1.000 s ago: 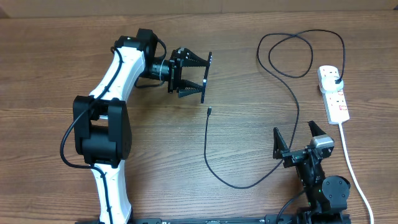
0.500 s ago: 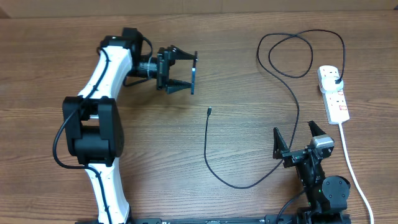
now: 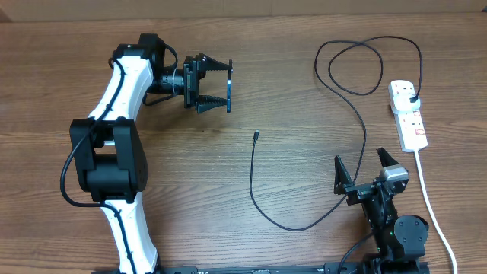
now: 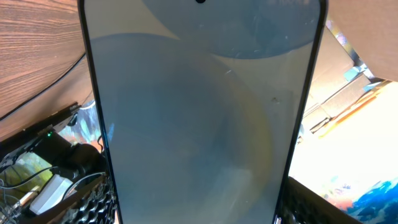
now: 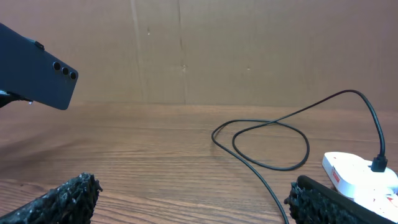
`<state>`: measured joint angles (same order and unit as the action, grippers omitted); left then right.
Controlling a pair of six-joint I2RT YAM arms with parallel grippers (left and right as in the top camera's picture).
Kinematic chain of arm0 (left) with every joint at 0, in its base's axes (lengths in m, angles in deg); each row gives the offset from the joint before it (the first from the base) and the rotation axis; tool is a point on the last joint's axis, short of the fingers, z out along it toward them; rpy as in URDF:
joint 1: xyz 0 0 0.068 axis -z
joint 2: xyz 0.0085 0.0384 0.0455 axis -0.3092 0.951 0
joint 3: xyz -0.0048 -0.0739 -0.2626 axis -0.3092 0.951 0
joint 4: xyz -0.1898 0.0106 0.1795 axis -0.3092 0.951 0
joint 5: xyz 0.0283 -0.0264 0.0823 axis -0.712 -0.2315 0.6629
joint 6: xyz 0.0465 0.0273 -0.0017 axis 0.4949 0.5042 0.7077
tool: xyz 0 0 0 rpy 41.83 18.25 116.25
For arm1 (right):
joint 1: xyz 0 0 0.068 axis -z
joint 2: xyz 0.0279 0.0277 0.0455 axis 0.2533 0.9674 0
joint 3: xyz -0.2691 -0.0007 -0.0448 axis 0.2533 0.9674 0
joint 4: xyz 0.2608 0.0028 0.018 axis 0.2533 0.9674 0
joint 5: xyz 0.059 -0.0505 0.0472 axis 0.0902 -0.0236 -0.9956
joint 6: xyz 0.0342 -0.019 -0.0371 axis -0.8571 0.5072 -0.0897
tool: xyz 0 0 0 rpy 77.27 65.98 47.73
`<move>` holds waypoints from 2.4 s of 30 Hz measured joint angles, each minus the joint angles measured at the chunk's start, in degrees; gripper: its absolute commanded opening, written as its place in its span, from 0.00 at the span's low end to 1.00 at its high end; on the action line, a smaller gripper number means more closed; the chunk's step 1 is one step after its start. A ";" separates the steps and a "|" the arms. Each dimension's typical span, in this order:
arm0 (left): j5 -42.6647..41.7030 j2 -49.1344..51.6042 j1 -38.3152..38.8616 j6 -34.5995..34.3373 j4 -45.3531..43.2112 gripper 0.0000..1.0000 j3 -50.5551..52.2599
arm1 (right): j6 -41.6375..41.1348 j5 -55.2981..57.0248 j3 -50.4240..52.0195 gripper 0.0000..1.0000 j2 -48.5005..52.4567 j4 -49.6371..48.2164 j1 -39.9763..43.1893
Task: Plug charger to phone and switch on socket
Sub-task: 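Lift the phone and raise it upright, bottom edge facing right, then swing the right gripper up and toward the held phone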
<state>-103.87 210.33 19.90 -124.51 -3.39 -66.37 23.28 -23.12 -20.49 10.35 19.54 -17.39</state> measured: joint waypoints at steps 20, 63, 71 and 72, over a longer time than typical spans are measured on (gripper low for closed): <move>-0.07 0.00 0.00 0.00 0.00 0.71 0.00 | 0.00 0.00 0.00 1.00 0.00 -0.04 0.00; -0.31 0.00 0.00 0.04 -0.04 0.71 -0.02 | -30.71 -39.10 0.00 1.00 0.11 -17.35 0.00; -0.48 0.00 0.00 0.04 -0.02 0.71 -0.02 | -37.11 -42.75 -7.52 1.00 0.35 -26.53 0.00; -0.48 0.00 -0.02 0.04 0.04 0.71 -0.02 | -35.71 -42.95 -11.13 1.00 1.07 -20.92 0.00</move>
<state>-104.35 210.33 19.88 -124.47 -3.34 -66.39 -12.43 -66.07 -31.61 11.42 -1.37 -17.39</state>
